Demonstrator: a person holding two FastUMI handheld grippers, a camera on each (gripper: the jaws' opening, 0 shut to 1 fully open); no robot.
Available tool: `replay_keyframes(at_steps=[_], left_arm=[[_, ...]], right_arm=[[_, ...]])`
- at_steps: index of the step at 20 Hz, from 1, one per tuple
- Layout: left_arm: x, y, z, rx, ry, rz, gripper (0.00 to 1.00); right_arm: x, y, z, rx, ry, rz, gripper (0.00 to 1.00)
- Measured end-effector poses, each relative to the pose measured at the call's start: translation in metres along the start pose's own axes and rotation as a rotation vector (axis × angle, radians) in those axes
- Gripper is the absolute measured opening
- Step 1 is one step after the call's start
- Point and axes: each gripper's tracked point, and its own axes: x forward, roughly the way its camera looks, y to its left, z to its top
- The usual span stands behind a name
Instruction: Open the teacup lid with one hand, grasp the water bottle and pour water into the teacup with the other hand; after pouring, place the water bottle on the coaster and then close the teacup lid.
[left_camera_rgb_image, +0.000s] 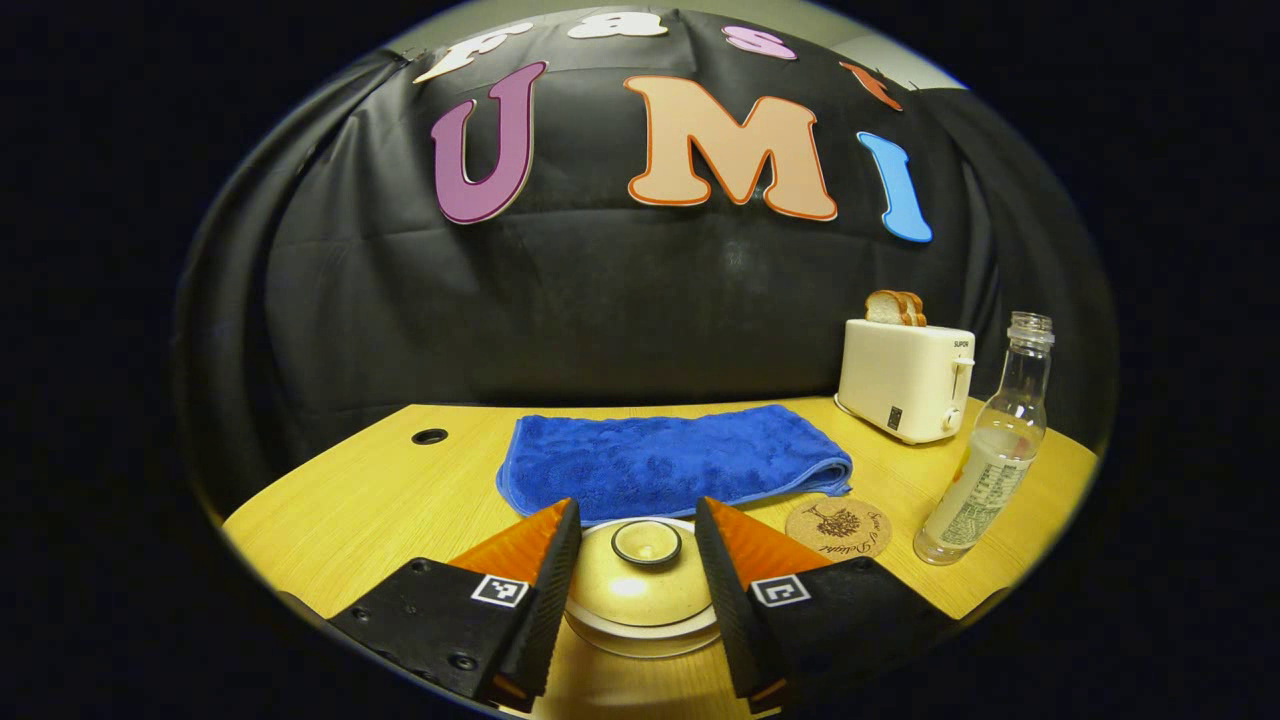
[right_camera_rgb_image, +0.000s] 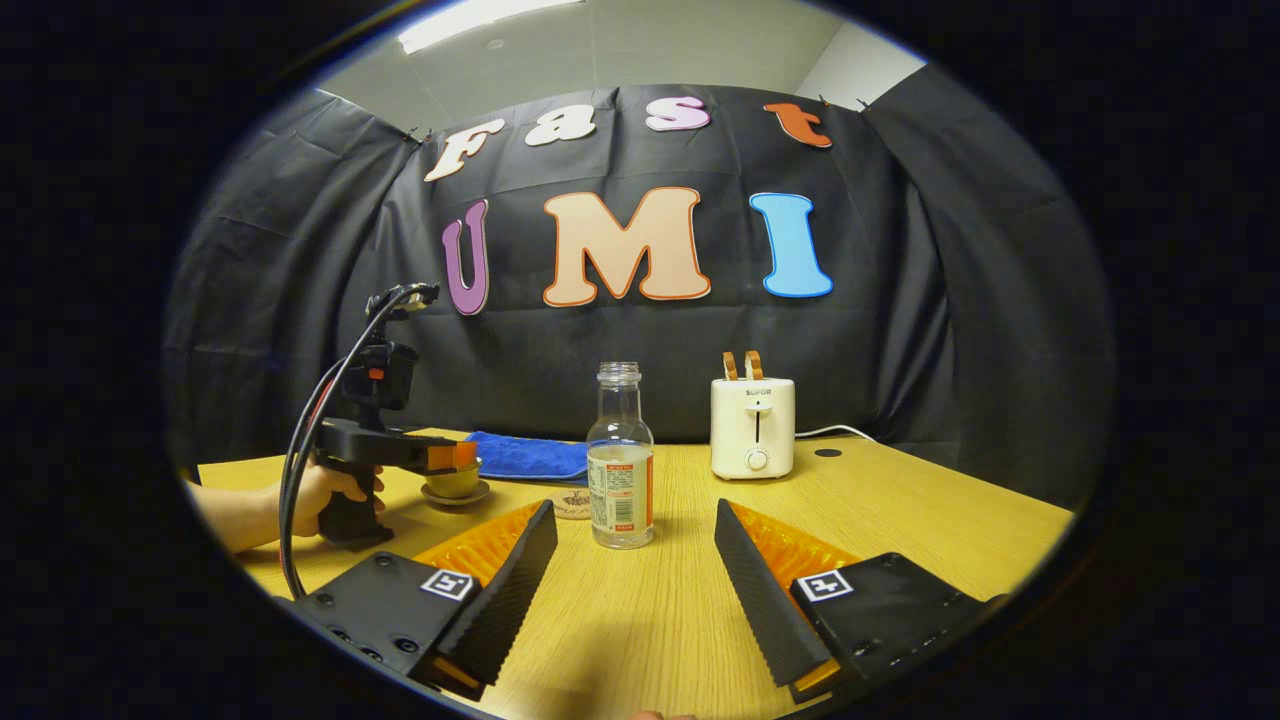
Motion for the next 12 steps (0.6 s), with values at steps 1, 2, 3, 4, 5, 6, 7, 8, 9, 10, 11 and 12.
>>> replay_keyframes(at_steps=[1, 2, 3, 4, 5, 6, 7, 8, 9, 10, 11, 12], left_arm=[[-0.0006, -0.0002, 0.0013, -0.005, -0.007, -0.001, 0.61], [-0.0004, 0.0011, 0.0022, -0.010, -0.013, -0.001, 0.58], [0.0000, 0.0008, 0.0034, -0.012, -0.015, -0.005, 0.48], [-0.0005, -0.0003, 0.0011, -0.007, -0.009, -0.005, 0.45], [0.0000, -0.0030, 0.0010, 0.002, -0.009, -0.011, 0.43], [-0.0006, -0.0035, 0.0025, 0.009, -0.014, -0.016, 0.43], [-0.0005, -0.0045, 0.0029, 0.017, -0.016, -0.015, 0.38], [-0.0026, -0.0043, 0.0033, 0.022, -0.019, -0.013, 0.35], [-0.0010, -0.0037, 0.0025, 0.025, -0.014, -0.012, 0.29], [-0.0012, -0.0037, 0.0029, 0.025, -0.016, -0.014, 0.28], [-0.0017, -0.0041, 0.0035, 0.022, -0.020, -0.017, 0.28], [-0.0018, -0.0039, 0.0041, 0.018, -0.023, -0.020, 0.28]], right_arm=[[0.0001, -0.0007, -0.0008, 0.000, 0.000, -0.001, 1.00], [0.0002, -0.0013, -0.0006, 0.000, 0.000, -0.002, 0.97], [-0.0001, -0.0015, -0.0006, 0.000, 0.000, -0.003, 0.97], [-0.0004, -0.0016, -0.0004, 0.000, 0.000, -0.003, 1.00], [-0.0001, -0.0021, -0.0010, 0.000, 0.000, -0.004, 1.00], [-0.0001, -0.0028, -0.0006, 0.000, 0.000, -0.005, 0.97], [-0.0004, -0.0030, -0.0005, 0.000, -0.001, -0.005, 0.97], [-0.0002, -0.0030, -0.0002, 0.000, 0.000, -0.006, 0.97], [-0.0004, -0.0032, -0.0006, -0.001, -0.001, -0.006, 0.97], [-0.0008, -0.0038, -0.0004, 0.000, -0.001, -0.007, 0.97], [-0.0003, -0.0039, -0.0006, -0.001, -0.001, -0.007, 0.97], [-0.0002, -0.0041, -0.0001, -0.001, -0.001, -0.007, 0.97]])
